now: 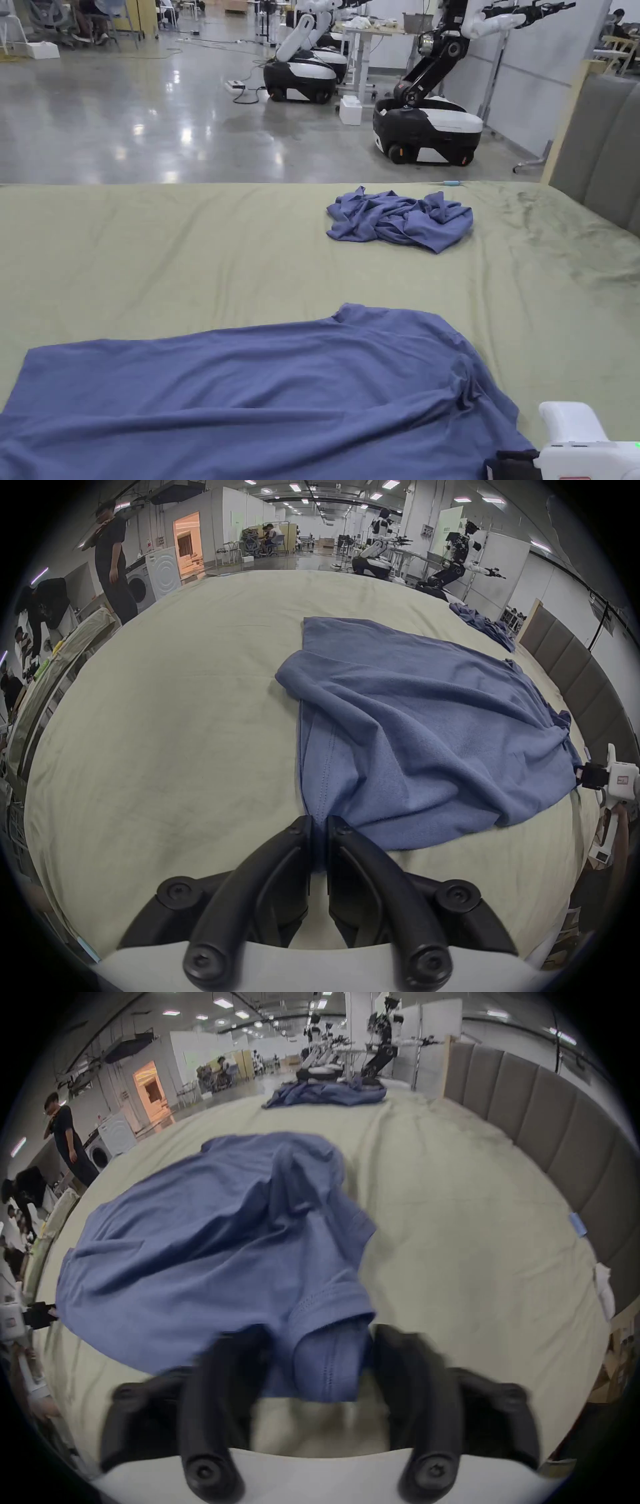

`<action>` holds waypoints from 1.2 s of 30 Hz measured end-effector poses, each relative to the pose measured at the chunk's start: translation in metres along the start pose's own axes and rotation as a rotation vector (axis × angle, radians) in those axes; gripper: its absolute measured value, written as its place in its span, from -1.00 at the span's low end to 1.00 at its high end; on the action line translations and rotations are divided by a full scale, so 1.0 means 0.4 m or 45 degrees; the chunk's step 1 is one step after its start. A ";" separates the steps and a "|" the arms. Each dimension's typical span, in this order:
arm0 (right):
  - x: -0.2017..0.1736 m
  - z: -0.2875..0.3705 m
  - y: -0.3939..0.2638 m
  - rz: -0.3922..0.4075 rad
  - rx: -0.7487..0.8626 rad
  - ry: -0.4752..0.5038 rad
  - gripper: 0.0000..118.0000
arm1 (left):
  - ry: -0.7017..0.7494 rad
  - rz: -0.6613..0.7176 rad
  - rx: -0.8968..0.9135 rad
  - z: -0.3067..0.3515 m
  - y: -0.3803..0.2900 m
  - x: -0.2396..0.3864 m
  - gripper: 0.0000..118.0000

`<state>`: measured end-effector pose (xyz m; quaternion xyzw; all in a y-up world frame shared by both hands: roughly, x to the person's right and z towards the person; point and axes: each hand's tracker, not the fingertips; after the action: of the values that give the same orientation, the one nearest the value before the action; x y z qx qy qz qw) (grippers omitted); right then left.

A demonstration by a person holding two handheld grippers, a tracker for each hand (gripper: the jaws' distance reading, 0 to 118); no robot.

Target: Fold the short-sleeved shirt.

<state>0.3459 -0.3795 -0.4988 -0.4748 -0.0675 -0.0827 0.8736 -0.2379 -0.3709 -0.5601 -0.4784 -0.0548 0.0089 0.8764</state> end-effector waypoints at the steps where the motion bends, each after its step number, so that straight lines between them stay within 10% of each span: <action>1: -0.005 -0.008 -0.006 -0.032 -0.020 0.059 -0.45 | 0.004 -0.003 0.001 0.000 0.000 0.001 -0.86; 5: -0.017 0.010 -0.009 -0.019 0.040 0.011 -0.77 | 0.018 -0.015 0.002 0.018 0.000 0.019 -0.86; 30: -0.005 0.277 -0.314 -0.052 -0.183 -0.045 -0.77 | 0.143 0.154 -0.063 0.309 -0.357 -0.113 -0.91; 32: -0.011 0.267 -0.315 -0.030 -0.132 -0.076 -0.51 | 0.119 0.176 -0.001 0.333 -0.353 -0.115 -0.91; 34: -0.016 0.296 -0.315 -0.048 -0.077 -0.118 0.56 | 0.027 0.183 0.085 0.372 -0.339 -0.109 -0.91; 36: -0.023 0.371 -0.317 -0.101 0.094 -0.057 0.70 | -0.073 0.190 0.230 0.424 -0.317 -0.095 -0.91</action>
<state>0.3047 -0.3220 -0.3167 -0.4411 -0.1088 -0.1040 0.8847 -0.2981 -0.3004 -0.3660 -0.3997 -0.0429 0.0928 0.9109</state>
